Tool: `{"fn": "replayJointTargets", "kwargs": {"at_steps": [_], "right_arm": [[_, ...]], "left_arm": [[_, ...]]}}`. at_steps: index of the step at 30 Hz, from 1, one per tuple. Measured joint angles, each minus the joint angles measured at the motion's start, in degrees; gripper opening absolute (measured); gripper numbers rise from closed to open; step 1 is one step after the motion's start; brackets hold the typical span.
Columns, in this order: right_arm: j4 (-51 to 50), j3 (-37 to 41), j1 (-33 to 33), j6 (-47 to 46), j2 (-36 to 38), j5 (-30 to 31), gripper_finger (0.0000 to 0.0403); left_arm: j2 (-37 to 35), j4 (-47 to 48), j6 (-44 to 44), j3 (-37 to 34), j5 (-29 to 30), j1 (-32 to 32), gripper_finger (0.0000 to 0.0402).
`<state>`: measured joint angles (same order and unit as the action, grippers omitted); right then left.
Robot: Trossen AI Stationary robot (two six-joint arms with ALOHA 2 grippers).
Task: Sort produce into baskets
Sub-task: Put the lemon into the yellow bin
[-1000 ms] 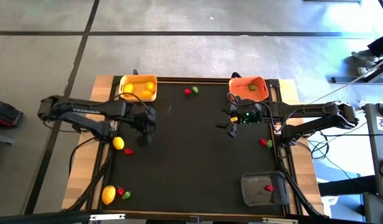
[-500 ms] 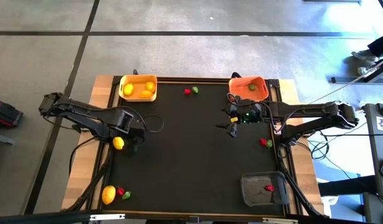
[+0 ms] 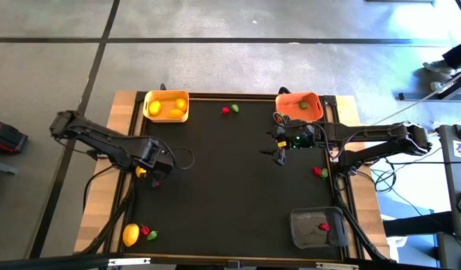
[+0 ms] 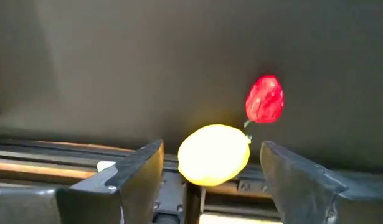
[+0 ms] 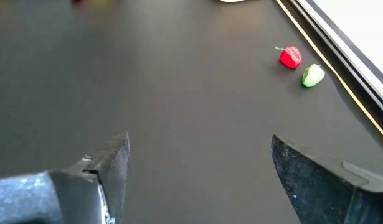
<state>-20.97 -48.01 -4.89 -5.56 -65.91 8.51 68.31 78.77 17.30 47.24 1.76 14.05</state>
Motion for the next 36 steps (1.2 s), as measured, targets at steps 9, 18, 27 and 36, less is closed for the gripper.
{"fn": "replayJointTargets", "kwargs": {"at_steps": [9,18,27,36], "right_arm": [[-0.2,0.0,0.0,0.0,0.0,0.0,0.0319],[-0.2,0.0,0.0,0.0,0.0,0.0,0.0319],[0.0,0.0,0.0,0.0,0.0,0.0,0.0319],[-0.1,0.0,0.0,0.1,0.0,0.0,0.0319]], "left_arm": [[3.7,0.1,-6.2,-1.8,-0.1,3.3,0.0265],[7.3,-0.7,-8.5,-4.5,-1.9,4.0,0.0265],[16.2,-0.4,-8.7,-4.7,-1.3,4.0,0.0265],[26.0,-3.7,-10.3,-4.7,-3.0,4.8,0.0265]]}}
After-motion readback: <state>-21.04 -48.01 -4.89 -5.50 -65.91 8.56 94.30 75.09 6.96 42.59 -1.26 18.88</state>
